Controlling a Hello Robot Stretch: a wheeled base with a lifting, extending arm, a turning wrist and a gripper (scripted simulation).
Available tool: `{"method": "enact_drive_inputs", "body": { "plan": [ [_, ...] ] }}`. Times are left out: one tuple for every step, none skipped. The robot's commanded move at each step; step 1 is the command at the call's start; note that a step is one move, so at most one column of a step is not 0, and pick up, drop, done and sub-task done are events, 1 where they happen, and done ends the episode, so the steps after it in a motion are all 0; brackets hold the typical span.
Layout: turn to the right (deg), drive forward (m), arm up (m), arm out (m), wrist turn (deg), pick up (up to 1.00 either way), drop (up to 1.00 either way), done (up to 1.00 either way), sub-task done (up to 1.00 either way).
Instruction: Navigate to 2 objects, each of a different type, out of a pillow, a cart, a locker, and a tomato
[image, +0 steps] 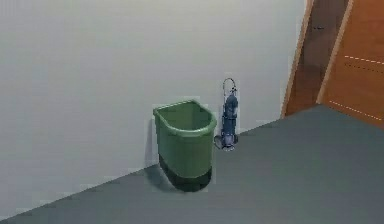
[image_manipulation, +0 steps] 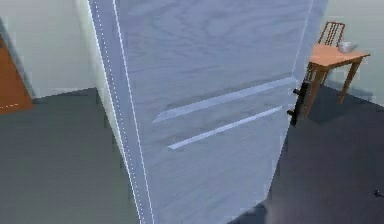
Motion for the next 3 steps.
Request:
{"method": "enact_drive_inputs", "body": {
  "plan": [
    [12.0, 0.0, 0.0, 0.0, 0.0, 0.0, 0.0, 0.0, 0.0],
    [0.0, 0.3, 0.0, 0.0, 0.0, 0.0, 0.0, 0.0, 0.0],
    [24.0, 0.0, 0.0, 0.0, 0.0, 0.0, 0.0, 0.0, 0.0]
  ]
}}
